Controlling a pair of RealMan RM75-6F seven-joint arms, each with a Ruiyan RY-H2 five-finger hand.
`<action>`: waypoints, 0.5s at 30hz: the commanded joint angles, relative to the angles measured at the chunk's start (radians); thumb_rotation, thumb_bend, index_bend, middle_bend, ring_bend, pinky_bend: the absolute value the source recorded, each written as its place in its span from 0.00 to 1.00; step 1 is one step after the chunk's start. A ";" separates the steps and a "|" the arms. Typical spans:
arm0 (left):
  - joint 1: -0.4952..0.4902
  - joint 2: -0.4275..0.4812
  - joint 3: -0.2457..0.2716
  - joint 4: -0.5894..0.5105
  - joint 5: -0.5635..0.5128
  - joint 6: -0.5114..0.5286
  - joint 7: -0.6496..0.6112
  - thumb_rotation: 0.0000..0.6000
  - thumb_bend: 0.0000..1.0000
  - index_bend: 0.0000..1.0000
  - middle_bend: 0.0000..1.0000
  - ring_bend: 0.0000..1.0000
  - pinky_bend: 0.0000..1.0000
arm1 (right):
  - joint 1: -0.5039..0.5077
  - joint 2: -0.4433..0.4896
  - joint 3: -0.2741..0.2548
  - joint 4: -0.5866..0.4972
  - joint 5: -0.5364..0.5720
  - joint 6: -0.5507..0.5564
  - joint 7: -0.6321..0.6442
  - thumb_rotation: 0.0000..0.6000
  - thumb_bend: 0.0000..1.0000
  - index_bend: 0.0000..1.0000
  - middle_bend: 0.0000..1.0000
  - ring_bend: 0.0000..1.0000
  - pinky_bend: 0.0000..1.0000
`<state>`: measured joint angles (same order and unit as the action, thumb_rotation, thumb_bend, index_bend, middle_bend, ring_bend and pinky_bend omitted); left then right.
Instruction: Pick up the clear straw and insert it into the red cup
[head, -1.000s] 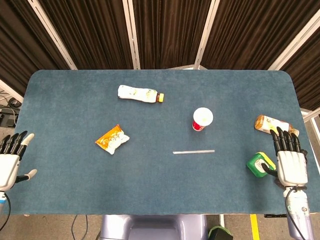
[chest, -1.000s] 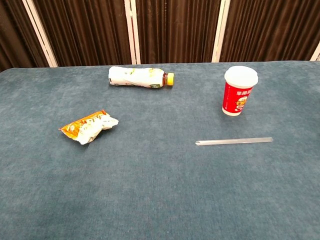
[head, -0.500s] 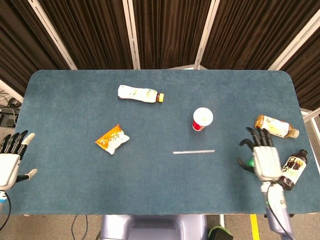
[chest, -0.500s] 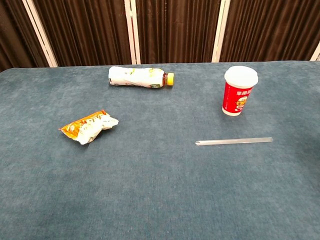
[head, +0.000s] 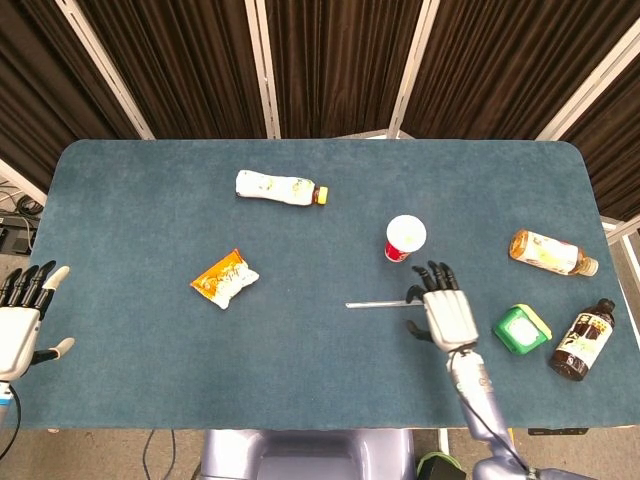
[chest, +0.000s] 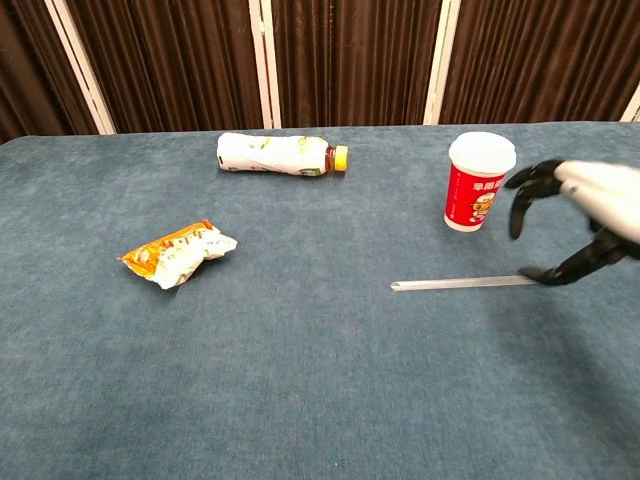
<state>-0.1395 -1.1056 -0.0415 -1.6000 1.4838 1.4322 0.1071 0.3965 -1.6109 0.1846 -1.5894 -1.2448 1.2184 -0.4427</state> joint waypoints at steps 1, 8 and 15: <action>0.000 0.000 0.000 0.001 0.000 0.000 -0.001 1.00 0.08 0.00 0.00 0.00 0.00 | 0.022 -0.055 -0.008 0.048 0.028 -0.024 -0.014 1.00 0.24 0.48 0.16 0.00 0.00; -0.001 0.000 0.000 0.001 0.000 -0.001 -0.001 1.00 0.08 0.00 0.00 0.00 0.00 | 0.045 -0.118 0.004 0.123 0.037 -0.028 -0.013 1.00 0.27 0.51 0.30 0.06 0.09; -0.002 0.001 0.000 0.001 -0.001 -0.002 -0.002 1.00 0.08 0.00 0.00 0.00 0.00 | 0.064 -0.162 0.022 0.195 0.043 -0.029 0.009 1.00 0.27 0.52 0.39 0.17 0.22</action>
<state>-0.1410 -1.1050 -0.0413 -1.5994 1.4831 1.4303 0.1049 0.4543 -1.7654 0.2005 -1.4045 -1.2042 1.1912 -0.4376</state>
